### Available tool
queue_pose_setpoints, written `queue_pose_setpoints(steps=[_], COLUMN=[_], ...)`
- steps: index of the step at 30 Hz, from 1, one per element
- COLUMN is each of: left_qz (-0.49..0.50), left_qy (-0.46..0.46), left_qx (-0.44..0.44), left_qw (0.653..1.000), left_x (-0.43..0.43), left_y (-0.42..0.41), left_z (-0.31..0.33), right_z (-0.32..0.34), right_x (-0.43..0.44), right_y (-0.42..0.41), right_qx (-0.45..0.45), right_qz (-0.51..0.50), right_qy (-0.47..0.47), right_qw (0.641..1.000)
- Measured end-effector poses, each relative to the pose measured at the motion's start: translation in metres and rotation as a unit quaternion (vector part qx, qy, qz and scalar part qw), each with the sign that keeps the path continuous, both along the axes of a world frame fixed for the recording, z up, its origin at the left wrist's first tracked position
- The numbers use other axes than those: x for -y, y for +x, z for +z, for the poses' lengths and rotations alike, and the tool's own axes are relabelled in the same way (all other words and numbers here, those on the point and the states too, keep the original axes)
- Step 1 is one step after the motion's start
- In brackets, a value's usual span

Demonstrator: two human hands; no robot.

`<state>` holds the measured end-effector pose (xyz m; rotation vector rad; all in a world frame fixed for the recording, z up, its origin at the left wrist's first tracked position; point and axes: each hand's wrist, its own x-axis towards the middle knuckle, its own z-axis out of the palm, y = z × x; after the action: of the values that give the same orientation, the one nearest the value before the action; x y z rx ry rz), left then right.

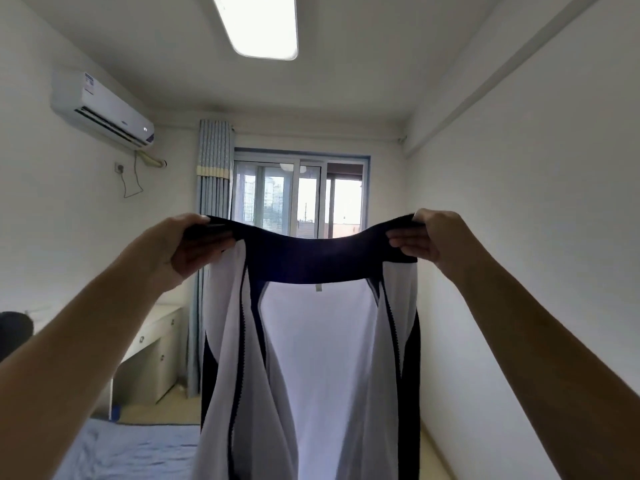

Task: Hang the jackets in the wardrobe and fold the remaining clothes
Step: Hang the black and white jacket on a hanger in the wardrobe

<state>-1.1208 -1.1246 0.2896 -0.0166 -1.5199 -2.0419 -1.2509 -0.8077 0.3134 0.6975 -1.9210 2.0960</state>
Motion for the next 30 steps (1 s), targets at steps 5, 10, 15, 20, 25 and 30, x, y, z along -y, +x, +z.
queue_pose_setpoints(steps=[5,10,15,20,25,30], left_qz=[0.068,0.083,-0.01,-0.023,-0.083,-0.114], left_qy=[-0.047,-0.11,-0.153,-0.152,-0.08,0.006], left_qx=[0.067,0.221,0.356,0.498,0.639,0.723], left_qw=[0.994,0.966,0.922,0.854,0.76,0.681], left_x=[-0.004,-0.007,-0.023,-0.024,-0.058,-0.102], left_y=[-0.062,-0.164,-0.185,-0.147,-0.074,0.007], left_z=[-0.052,-0.172,-0.306,-0.469,-0.622,-0.759], right_z=[-0.041,-0.189,-0.334,-0.492,-0.656,-0.792], right_x=[0.037,0.104,0.122,0.098,0.059,0.027], right_y=[-0.048,-0.134,-0.148,-0.118,-0.049,0.031], right_qx=[0.077,0.108,0.193,0.275,0.375,0.515], right_qz=[-0.04,-0.026,0.078,0.104,0.143,0.164], right_qy=[0.086,0.228,0.326,0.429,0.524,0.507], right_qw=[0.993,0.967,0.922,0.854,0.751,0.671])
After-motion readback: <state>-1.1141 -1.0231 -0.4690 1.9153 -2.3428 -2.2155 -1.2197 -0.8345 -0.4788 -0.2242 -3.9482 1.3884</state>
